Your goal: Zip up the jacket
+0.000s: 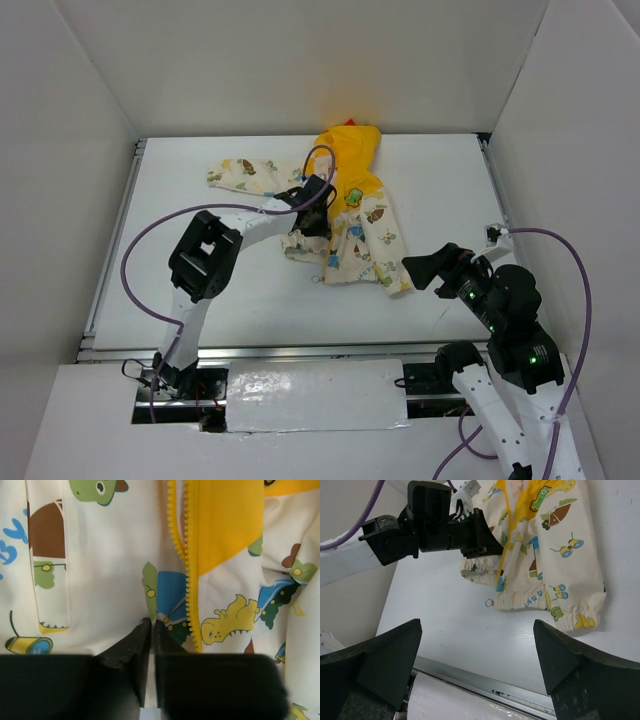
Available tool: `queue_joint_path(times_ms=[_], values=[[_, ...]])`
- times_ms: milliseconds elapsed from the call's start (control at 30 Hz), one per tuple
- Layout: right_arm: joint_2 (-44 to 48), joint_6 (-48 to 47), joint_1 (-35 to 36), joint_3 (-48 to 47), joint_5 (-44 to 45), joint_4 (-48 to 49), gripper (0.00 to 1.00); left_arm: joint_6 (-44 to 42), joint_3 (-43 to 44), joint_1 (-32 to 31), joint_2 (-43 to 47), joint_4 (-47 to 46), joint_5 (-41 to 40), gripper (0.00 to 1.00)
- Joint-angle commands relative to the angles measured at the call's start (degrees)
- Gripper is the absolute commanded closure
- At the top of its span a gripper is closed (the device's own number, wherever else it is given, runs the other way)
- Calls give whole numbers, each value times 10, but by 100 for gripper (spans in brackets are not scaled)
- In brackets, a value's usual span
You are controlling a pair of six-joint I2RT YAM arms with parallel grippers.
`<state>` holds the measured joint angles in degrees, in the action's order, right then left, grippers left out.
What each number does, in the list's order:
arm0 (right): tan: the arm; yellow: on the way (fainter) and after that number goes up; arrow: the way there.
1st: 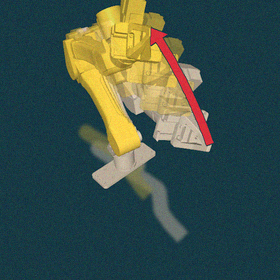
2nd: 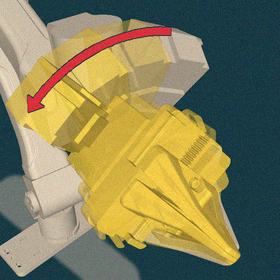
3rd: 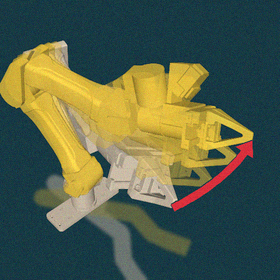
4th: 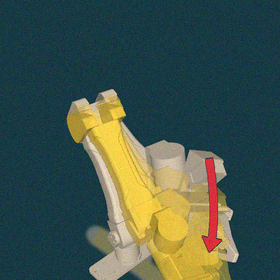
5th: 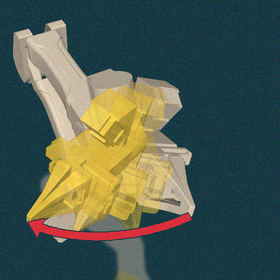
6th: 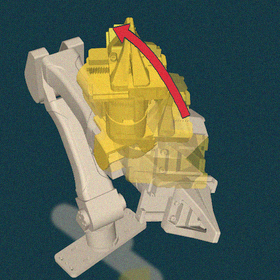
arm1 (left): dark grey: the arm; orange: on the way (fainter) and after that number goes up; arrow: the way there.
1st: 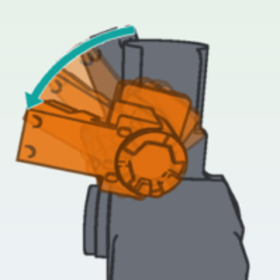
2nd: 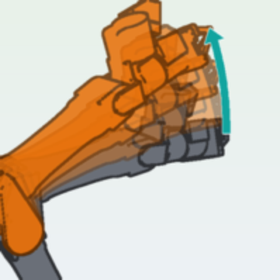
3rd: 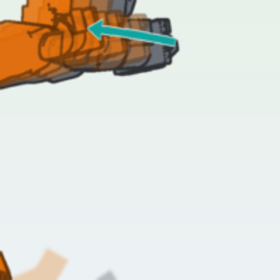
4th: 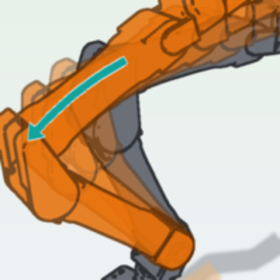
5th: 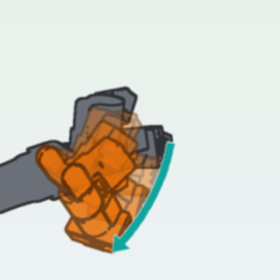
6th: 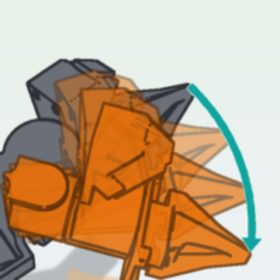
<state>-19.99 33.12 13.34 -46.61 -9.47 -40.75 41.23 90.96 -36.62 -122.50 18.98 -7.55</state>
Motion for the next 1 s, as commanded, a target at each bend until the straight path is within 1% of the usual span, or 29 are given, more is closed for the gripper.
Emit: queue_joint_path(times_ms=[0, 67, 133, 200, 233, 300, 333, 367, 400, 567, 700, 767, 800, 833, 867, 933, 967], values=[[2, -12, -2, -16, -8, 11, 0, 5, -1, 1, -1, -17, 11, 84], [0, -12, -2, -19, -9, 10, 0, 3, 2, 2, 1, -8, 3, 95], [-1, -12, -1, -20, -10, 11, 0, 5, -5, 5, 21, -5, -1, 100], [-3, -10, -1, -19, -13, 15, 0, 12, -36, 10, 49, -18, -6, 100], [-3, -10, -2, -14, -23, 19, 0, 14, -51, 17, 87, -24, -12, 100], [-8, -1, -1, -2, -42, 44, 0, 23, -99, 23, 134, -44, -20, 100], [-10, 3, -2, 13, -55, 56, 0, 23, -117, 31, 181, -52, -20, 100], [-15, 7, -1, 23, -84, 80, 0, 23, -150, 36, 203, -60, -17, 100], [-26, 17, -2, 39, -96, 91, 0, 18, -163, 44, 245, -73, -12, 100], [-75, 47, -1, 84, -168, 181, 0, -6, -218, 52, 327, -59, 0, 100], [-107, 58, 10, 110, -175, 233, 0, -12, -278, 54, 387, -55, 10, 100], [-133, 57, 22, 113, -164, 253, 0, -10, -330, 55, 408, -67, 17, 100], [-147, 55, 42, 111, -141, 255, 0, -8, -362, 55, 428, -72, 18, 97], [-175, 49, 58, 109, -127, 264, 0, -8, -375, 55, 436, -77, 19, 95], [-190, 46, 91, 103, -90, 267, 0, -5, -388, 56, 442, -78, 20, 89], [-223, 41, 123, 95, -57, 273, 0, -5, -417, 57, 454, -80, 19, 80], [-253, 39, 133, 91, -47, 277, 0, -3, -424, 57, 456, -79, 21, 73]])
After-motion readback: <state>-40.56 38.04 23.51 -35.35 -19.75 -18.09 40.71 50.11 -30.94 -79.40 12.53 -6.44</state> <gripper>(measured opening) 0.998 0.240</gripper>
